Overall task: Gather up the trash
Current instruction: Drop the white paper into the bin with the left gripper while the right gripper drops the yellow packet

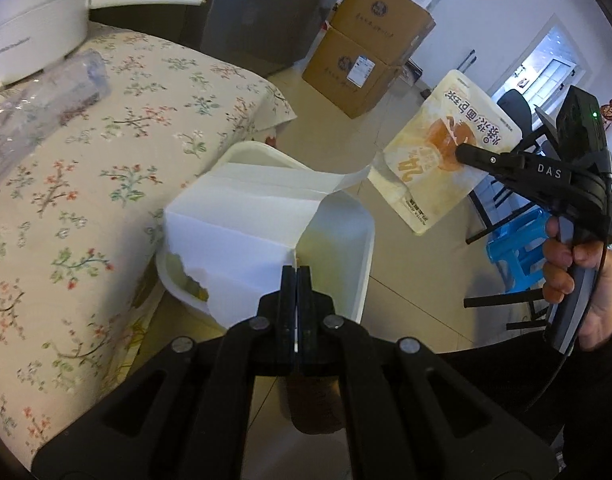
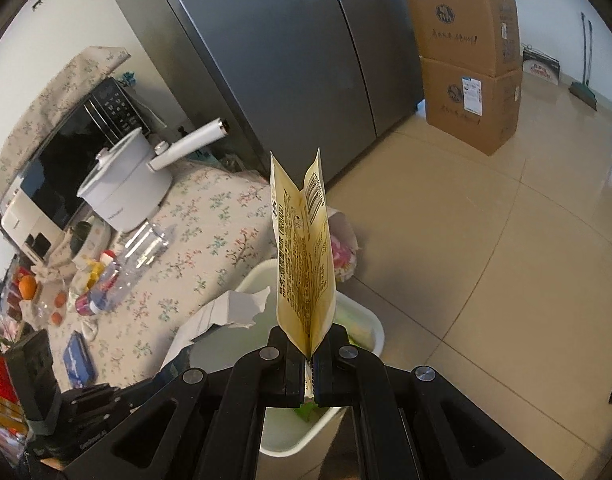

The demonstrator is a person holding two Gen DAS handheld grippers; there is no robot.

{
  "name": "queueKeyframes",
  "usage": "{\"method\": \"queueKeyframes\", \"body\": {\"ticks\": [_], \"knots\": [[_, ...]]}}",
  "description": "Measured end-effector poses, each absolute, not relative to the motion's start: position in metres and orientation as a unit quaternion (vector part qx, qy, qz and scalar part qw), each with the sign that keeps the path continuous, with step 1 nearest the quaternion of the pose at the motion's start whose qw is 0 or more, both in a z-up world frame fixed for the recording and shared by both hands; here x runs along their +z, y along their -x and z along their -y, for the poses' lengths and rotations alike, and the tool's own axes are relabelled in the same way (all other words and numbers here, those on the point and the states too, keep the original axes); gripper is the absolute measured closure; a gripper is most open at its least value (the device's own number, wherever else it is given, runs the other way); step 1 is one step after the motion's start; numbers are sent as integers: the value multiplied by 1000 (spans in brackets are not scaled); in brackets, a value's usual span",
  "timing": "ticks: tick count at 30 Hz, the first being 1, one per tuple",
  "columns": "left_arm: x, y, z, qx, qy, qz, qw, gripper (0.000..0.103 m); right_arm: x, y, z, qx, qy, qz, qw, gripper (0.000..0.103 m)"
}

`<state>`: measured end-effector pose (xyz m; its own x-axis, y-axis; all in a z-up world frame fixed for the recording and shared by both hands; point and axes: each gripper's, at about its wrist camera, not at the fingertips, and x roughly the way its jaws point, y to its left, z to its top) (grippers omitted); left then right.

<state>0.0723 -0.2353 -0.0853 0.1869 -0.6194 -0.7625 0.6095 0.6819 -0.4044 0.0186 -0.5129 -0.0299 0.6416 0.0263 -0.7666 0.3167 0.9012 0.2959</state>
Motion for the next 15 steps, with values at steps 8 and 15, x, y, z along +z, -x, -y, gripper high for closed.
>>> {"method": "queueKeyframes", "body": {"ticks": [8,15], "knots": [[-98,-61,255,-419,-17,-508,753,102,-30,-20,512,-87,-203,-419,881,100],[-101,-60,258,-420,-35,-501,755,102,-28,-17,513,-86,-206,-416,882,100]]}}
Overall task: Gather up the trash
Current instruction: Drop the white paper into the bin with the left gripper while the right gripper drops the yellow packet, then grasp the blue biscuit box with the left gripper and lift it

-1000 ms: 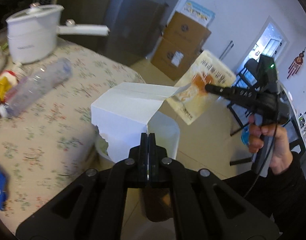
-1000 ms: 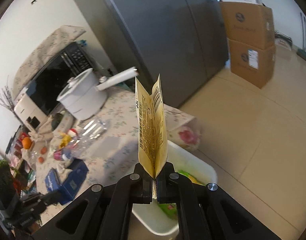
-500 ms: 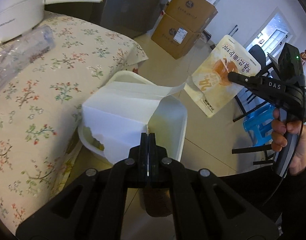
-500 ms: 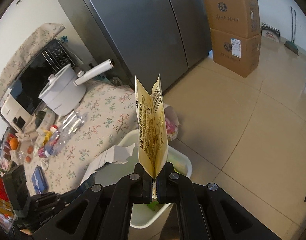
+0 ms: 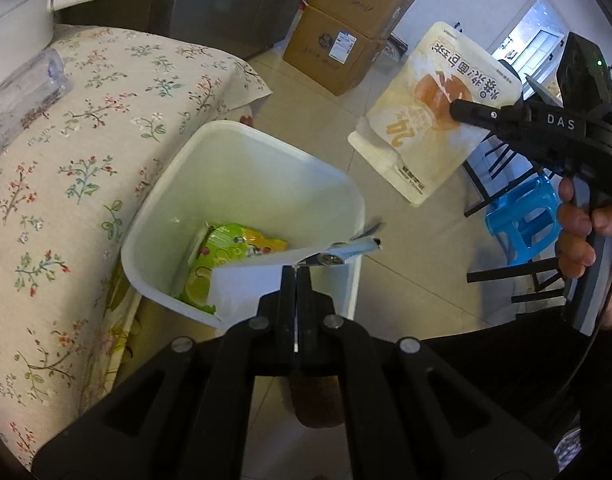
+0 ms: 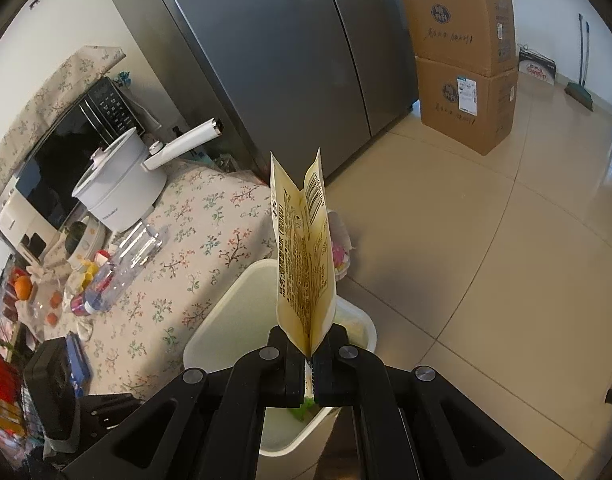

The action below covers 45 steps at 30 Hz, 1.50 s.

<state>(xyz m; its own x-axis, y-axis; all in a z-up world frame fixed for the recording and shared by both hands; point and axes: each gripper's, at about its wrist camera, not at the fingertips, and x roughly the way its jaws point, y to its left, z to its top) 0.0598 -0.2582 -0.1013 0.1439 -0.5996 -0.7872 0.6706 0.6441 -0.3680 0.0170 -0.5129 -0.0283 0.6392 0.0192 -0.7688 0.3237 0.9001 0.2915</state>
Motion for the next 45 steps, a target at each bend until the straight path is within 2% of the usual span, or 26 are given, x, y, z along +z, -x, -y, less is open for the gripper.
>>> {"method": "queueKeyframes", "body": {"ticks": [4,6,7,8,10,12,13,16,19,26,27,29,30,31,32,33,42,45], "knots": [[-101,-65,253,-401,-43,-494,770,99,-32,-21,509,-85,-198,-424,880,100],[-99,-67,249,-394,-44,-492,775,81,-34,-26,506,-82,-195,-429,878,100],[-98,-67,245,-388,-46,-488,780,65,-35,-28,505,-81,-194,-430,878,100],[-96,-67,243,-385,-47,-484,784,56,-36,-29,503,-81,-192,-432,877,100],[-91,-69,237,-378,-49,-480,790,52,-39,-34,499,-78,-191,-438,875,100],[-88,-71,230,-369,-54,-481,794,44,-44,-41,495,-74,-192,-446,871,100],[-86,-72,225,-362,-56,-481,797,37,-46,-44,493,-74,-192,-450,869,100],[-82,-75,206,-332,-56,-487,806,28,-56,-54,484,-73,-193,-469,859,100],[-74,-79,180,-298,-50,-486,820,22,-64,-62,476,-69,-198,-484,849,100],[-62,-85,109,-215,-34,-490,844,16,-68,-76,458,-70,-195,-498,842,98],[-61,-87,97,-205,-27,-492,846,16,-68,-78,457,-74,-195,-499,841,94],[-59,-90,75,-188,-12,-496,848,16,-68,-81,456,-81,-199,-502,838,80],[-58,-90,64,-179,-3,-498,848,16,-67,-83,455,-83,-205,-502,836,61],[-57,-92,56,-174,4,-501,848,16,-65,-84,453,-83,-211,-499,837,50],[-56,-93,44,-167,13,-504,847,16,-62,-85,452,-82,-217,-492,839,34],[-56,-94,37,-161,16,-506,847,16,-58,-87,448,-76,-221,-484,843,31],[-72,-110,-42,-55,79,-549,830,12,-45,-122,392,-25,-197,-484,852,28],[-80,-119,-54,-10,96,-556,826,8,-46,-136,366,0,-185,-490,852,28]]}}
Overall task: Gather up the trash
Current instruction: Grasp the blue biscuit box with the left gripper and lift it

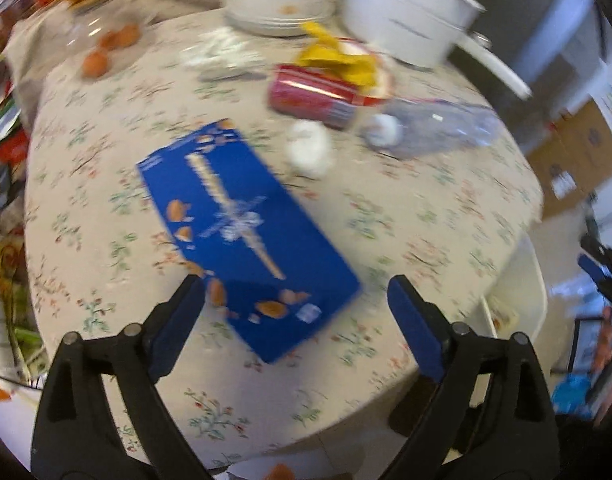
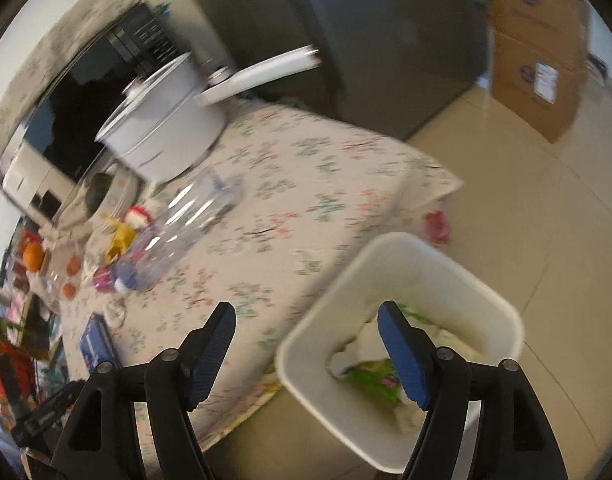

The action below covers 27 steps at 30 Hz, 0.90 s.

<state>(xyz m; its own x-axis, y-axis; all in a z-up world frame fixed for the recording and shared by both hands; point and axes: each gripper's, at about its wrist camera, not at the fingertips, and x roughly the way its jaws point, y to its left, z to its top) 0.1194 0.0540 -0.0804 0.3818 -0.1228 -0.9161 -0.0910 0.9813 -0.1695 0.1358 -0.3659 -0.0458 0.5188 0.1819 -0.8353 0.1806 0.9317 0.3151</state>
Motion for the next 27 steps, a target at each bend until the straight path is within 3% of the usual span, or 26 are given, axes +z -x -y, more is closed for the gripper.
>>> {"method": "queueKeyframes", "body": {"ticks": [2,12,27], "knots": [[-86,-126,-58,24,108,-559,822,3,-45,-144,349,17,-173,-493,852,28],[-118,-172,-70,148,158,-554,804,2,-46,-163,304,56,-142,-506,849,27],[-144,-178,-80,227,118,-574,778,2,-54,-167,293,53,-125,-516,846,27]]}}
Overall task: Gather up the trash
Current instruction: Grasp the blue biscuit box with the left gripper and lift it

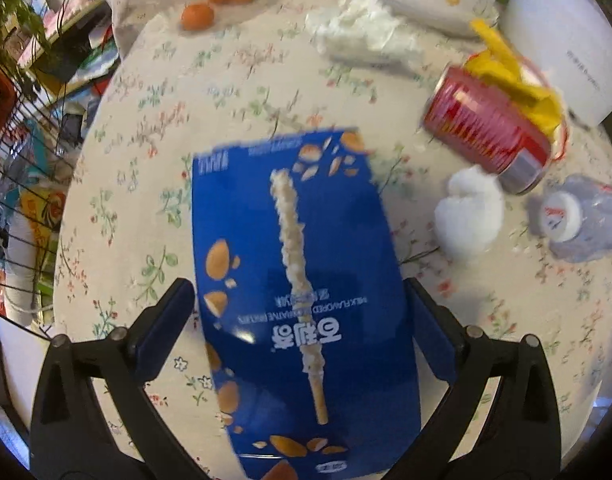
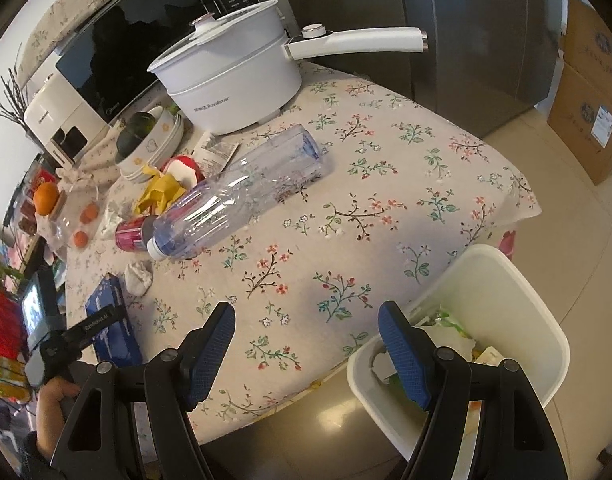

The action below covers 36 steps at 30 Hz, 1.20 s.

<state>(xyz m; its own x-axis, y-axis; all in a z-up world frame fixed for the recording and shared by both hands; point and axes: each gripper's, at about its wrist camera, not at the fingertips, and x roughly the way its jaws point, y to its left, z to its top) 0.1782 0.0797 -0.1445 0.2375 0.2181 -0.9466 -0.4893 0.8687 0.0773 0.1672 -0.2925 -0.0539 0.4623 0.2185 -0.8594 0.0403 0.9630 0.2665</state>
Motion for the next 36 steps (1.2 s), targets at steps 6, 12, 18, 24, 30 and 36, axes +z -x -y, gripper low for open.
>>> {"method": "queueKeyframes", "body": {"ticks": [6,12,18,24,30,36], "knots": [[-137,-168,-88,194,134,-568,788,10,-55,-168,280,59,-118,-517,846,27],[-107,-154,-93,134,123,-542,820,11,-60,-186,262,55,-92,-525,845,27],[-69,-141,-102,89,105,-505,852,11,-61,-219,247,72,-185,-523,829,27],[-53,-121,-113,60,95,-485,867,11,-76,-266,227,58,-247,-514,819,27],[-45,-115,-133,52,117,-477,870,11,-106,-301,241,1,-330,-512,793,27],[-44,-114,-147,56,145,-475,866,11,-132,-320,253,-21,-379,-513,770,28]]}}
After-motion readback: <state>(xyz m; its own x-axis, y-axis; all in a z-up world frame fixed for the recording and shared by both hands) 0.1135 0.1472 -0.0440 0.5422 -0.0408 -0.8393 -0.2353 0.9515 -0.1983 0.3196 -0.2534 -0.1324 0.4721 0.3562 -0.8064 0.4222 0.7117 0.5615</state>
